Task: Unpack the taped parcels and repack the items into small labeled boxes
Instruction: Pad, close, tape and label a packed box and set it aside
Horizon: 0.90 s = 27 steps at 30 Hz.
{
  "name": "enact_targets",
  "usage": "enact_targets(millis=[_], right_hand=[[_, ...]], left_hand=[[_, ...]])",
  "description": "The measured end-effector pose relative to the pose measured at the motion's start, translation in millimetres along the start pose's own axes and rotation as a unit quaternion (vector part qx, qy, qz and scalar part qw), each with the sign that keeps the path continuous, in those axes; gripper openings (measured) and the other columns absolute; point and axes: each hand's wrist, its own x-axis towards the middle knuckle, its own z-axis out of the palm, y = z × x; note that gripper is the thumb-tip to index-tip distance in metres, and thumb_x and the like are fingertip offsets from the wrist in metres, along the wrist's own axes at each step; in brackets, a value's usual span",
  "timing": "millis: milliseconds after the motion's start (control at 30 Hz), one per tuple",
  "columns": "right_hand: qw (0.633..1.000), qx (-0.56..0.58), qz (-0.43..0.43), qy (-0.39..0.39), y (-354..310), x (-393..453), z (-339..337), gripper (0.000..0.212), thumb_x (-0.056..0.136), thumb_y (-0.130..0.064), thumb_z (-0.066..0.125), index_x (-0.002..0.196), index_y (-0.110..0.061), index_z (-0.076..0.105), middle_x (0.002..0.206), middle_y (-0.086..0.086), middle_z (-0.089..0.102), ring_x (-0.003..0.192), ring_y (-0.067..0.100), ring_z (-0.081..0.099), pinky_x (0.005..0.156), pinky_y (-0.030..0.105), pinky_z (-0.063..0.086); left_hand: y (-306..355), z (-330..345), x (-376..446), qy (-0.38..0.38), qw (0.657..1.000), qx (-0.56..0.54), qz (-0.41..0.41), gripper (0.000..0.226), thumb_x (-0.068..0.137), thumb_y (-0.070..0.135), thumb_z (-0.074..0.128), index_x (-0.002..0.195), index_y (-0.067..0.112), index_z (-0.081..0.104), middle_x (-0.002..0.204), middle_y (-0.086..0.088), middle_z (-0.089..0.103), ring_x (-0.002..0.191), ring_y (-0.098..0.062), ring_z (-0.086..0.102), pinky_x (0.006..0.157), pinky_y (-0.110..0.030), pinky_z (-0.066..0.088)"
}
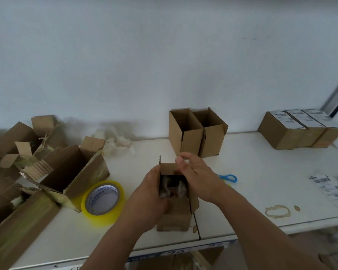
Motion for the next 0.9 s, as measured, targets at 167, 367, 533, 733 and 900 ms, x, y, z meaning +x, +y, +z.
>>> enact_targets(millis=[167,367,533,733,900], right_hand=[[0.998,0.050,-0.027,0.006,0,3,20,0.060,0.096,-0.062,0.017,0.151,-0.039,0.023,0.160,-0.016,0.015,0.148,0.007,0.011,0.123,0.043,0.014],[0.981,0.181,-0.011,0.065,3,3,21,0.062,0.094,-0.057,0.019,0.153,-0.039,0.015,0.158,-0.018,0.019,0.141,-0.003,0.018,0.118,0.024,0.017],[0.957,0.253,0.024,0.139,7,0,28,0.054,0.103,-0.042,0.022,0.155,-0.031,0.012,0.156,-0.020,0.019,0.141,-0.003,0.019,0.118,0.022,0.016],[0.968,0.207,0.113,0.086,10,-4,40,0.058,0.103,-0.047,0.032,0.155,-0.035,0.011,0.160,-0.008,0.021,0.143,0.014,0.027,0.114,0.029,0.024],[0.958,0.231,0.151,0.072,7,-6,44,0.064,0.102,-0.039,0.043,0.155,-0.035,0.008,0.157,-0.002,0.030,0.135,0.022,0.041,0.110,0.042,0.039]], left_hand=[[12,12,1,-0.051,0.998,-0.042,-0.002,0.075,0.083,0.013,0.062,0.150,0.027,0.031,0.150,0.008,0.030,0.127,-0.013,0.045,0.107,-0.037,0.044],[14,10,6,-0.046,0.988,-0.132,-0.065,0.024,0.105,0.025,0.038,0.120,0.036,0.053,0.147,0.019,0.024,0.110,-0.002,0.044,0.087,-0.019,0.041],[4,16,7,0.002,0.991,-0.122,-0.061,0.028,0.106,0.022,0.037,0.109,0.044,0.054,0.141,0.016,0.032,0.108,-0.003,0.042,0.072,-0.005,0.031],[2,25,1,0.030,0.950,-0.273,-0.150,0.041,0.105,0.028,0.041,0.143,0.043,0.035,0.136,0.009,0.047,0.104,-0.009,0.056,0.083,-0.030,0.051],[2,30,-2,0.030,0.898,-0.382,-0.216,0.047,0.102,0.025,0.046,0.148,0.036,0.037,0.125,0.002,0.062,0.096,-0.021,0.068,0.071,-0.040,0.061]])
